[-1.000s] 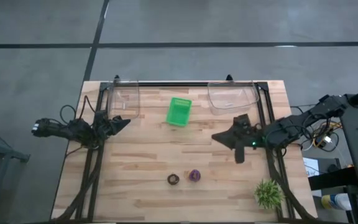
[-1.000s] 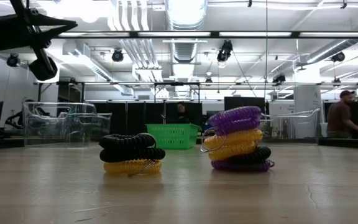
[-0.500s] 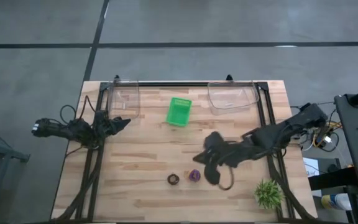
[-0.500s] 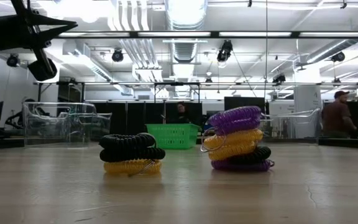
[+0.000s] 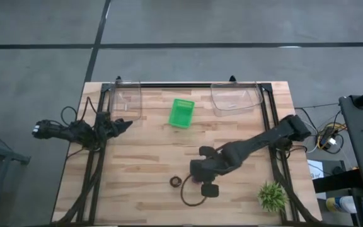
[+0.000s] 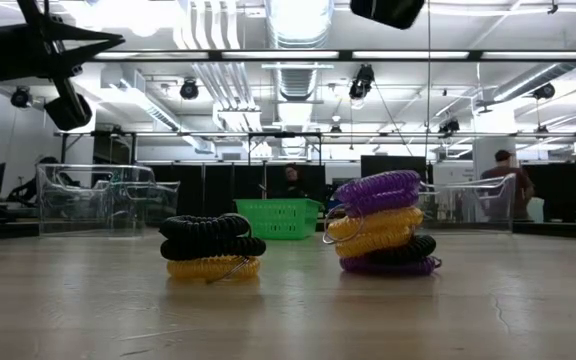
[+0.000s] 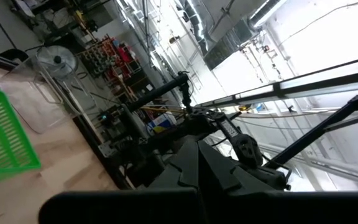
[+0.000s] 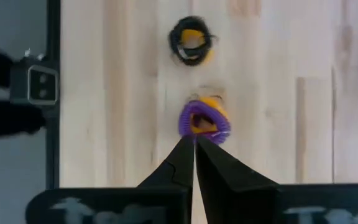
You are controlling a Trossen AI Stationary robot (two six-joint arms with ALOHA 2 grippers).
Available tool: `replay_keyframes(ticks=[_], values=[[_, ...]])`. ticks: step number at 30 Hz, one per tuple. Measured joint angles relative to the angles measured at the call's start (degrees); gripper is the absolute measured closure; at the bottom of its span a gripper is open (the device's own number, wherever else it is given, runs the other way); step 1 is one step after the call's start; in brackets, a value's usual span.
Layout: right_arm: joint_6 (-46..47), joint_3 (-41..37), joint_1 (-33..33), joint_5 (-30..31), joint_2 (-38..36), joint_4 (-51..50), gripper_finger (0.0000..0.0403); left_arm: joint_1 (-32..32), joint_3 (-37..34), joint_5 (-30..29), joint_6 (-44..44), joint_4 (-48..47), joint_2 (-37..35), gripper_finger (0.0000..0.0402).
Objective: Sort spring keychains
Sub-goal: Put the purple spring keychain into the right transparent bin
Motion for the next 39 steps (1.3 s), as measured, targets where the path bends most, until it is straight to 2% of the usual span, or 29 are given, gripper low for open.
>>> replay_keyframes(ticks=[4, 12, 16, 20, 29, 39], values=[[-2.42, 5.09, -0.82, -2.86, 3.80, -2.76, 0.0355, 0.00, 0.00, 1.45, -0.07, -0.10, 0.00, 0.0401], [-8.37, 14.25, -0.43, -4.14, 11.78, -7.35, 0.0251, 0.00, 0.00, 2.43, -0.09, -0.09, 0.00, 0.0401], [-11.37, 15.67, 0.13, -4.08, 14.59, -9.88, 0.0226, -0.02, 0.00, 2.43, -0.09, -0.03, 0.00, 0.0401], [-13.95, 15.08, 0.84, -3.63, 15.54, -9.76, 0.0222, -0.02, 0.00, 2.45, -0.09, -0.01, 0.00, 0.0401], [-14.98, 11.82, 0.78, -3.39, 16.55, -8.03, 0.0240, 0.00, 0.00, 2.45, -0.07, 0.01, 0.00, 0.0401], [-15.17, 8.34, 1.00, -3.40, 16.56, -6.44, 0.0241, 0.00, 0.00, 2.45, -0.07, -0.01, 0.00, 0.0401]])
